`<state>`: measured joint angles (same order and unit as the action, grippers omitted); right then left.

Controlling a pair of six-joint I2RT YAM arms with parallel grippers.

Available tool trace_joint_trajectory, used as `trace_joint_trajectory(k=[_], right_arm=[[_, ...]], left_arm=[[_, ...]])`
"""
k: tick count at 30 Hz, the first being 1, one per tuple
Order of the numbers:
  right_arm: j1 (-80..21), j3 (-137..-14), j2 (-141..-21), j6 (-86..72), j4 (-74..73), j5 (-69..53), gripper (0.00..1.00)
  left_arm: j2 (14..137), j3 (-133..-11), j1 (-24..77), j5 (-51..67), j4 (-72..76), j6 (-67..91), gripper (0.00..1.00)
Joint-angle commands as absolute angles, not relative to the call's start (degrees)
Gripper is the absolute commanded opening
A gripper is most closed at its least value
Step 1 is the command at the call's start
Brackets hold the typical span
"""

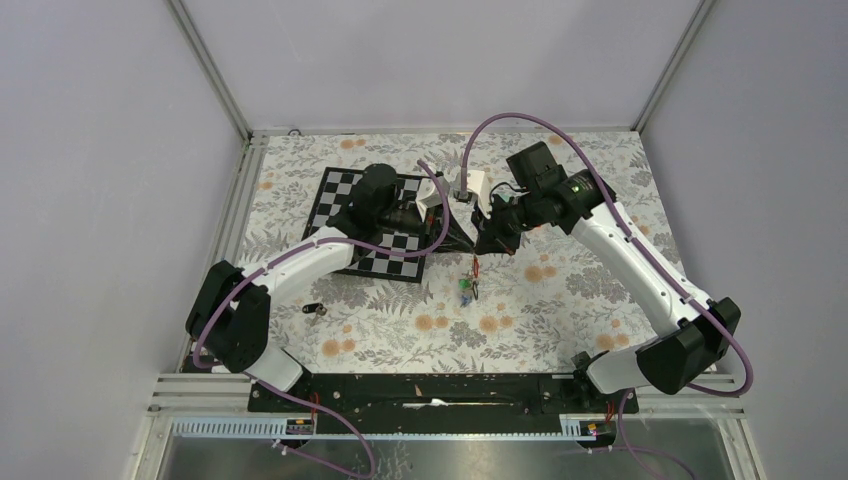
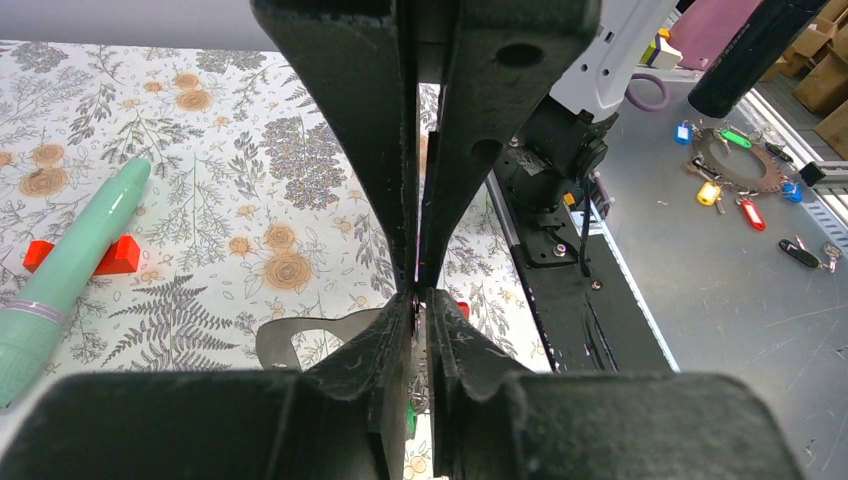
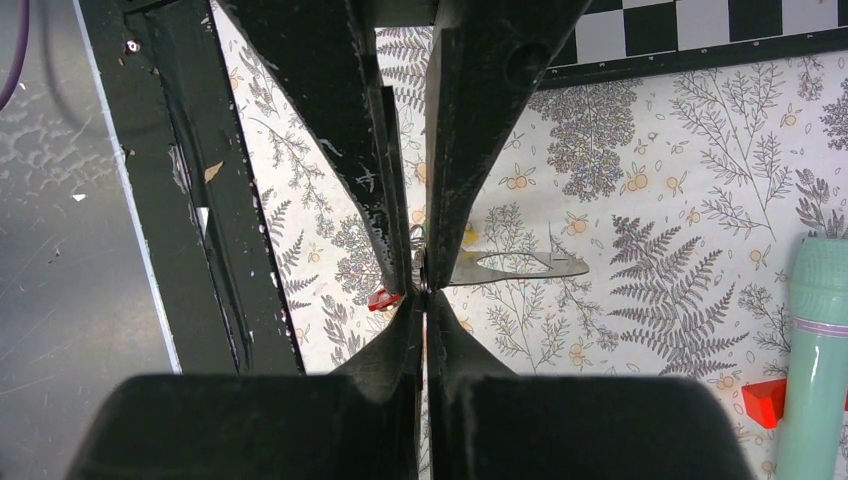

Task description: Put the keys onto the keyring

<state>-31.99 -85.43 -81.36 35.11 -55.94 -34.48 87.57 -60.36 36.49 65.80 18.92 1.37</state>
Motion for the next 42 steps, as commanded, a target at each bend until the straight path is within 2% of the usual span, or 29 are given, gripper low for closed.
trace_joint_trajectory(k=[1,17,20,26,30,36,42], right_arm=[[-32.48,-85.38,-79.49,34.54,-53.43,-34.32,0.0],[-32.52,-85.17,-79.15,34.25,-53.07,-34.36,0.0],[-32.52,-85.0,-79.11,34.18,-52.85,-34.5,0.0],[-32.49,-84.79,-79.25,33.79,-52.41,-34.72,0.0],[-32.52,-84.71,-79.02,33.55,-52.03,-34.44,0.0],[-31.49,-81.36,-76.14,31.73,-49.21,-34.57,0.29],[-28.55,-75.31,-70.84,29.84,-44.05,-40.9,0.46]], left_arm=[[86.88,-60.16,36.83,67.5,21.26,0.88,0.15],[86.68,-59.65,36.83,67.41,20.73,0.44,0.2],[86.96,-59.97,36.83,67.35,20.82,0.44,0.17],[87.45,-60.42,36.83,67.42,20.99,0.79,0.0],[86.97,-60.02,36.83,67.43,21.3,0.86,0.0],[84.34,-58.66,35.83,67.65,23.23,2.52,0.0],[82.81,-54.58,34.9,69.26,35.67,12.06,0.0]])
